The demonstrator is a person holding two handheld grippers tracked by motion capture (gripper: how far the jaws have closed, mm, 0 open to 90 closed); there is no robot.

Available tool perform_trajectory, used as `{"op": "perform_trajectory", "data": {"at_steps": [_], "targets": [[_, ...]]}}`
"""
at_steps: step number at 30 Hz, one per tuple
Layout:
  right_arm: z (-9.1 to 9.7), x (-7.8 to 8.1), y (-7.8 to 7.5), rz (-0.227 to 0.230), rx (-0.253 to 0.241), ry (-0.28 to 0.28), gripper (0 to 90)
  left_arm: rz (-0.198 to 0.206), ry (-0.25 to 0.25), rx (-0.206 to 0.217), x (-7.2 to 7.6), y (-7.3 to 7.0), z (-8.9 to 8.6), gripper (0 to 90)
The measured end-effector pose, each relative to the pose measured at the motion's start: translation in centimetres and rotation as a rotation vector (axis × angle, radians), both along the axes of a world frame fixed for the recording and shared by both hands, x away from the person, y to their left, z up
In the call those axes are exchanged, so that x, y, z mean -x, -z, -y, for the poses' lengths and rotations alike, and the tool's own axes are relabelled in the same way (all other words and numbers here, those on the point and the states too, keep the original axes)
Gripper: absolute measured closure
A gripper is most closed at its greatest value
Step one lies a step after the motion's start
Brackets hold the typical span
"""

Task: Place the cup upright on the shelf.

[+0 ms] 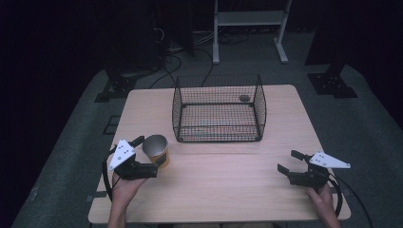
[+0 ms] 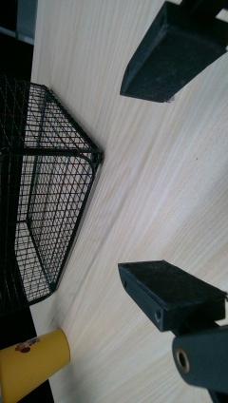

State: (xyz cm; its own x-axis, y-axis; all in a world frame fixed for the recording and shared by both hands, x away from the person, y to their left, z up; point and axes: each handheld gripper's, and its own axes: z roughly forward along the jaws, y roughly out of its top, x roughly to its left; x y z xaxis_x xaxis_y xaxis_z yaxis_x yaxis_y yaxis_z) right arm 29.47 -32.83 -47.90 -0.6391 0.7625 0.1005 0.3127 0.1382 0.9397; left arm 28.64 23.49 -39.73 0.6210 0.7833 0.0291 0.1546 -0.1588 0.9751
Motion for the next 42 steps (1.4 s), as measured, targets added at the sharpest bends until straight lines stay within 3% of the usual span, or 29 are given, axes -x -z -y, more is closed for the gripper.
{"op": "perform_trajectory", "data": {"at_steps": [15, 22, 42], "targets": [[0.0, 0.0, 0.0, -0.001, -0.003, 0.003, 12.9, -0.036, -0.047, -0.019, -0.8, 1.2, -1.3, 0.0], [0.1, 0.0, 0.0, -0.003, -0.005, 0.001, 12.9, -0.079, -0.065, -0.049, -1.4, 2.2, -1.5, 0.0], [0.0, 0.0, 0.0, -0.001, 0.002, -0.004, 12.8, -0.15, -0.07, -0.075, -2.8, 4.0, -1.1, 0.0]]}}
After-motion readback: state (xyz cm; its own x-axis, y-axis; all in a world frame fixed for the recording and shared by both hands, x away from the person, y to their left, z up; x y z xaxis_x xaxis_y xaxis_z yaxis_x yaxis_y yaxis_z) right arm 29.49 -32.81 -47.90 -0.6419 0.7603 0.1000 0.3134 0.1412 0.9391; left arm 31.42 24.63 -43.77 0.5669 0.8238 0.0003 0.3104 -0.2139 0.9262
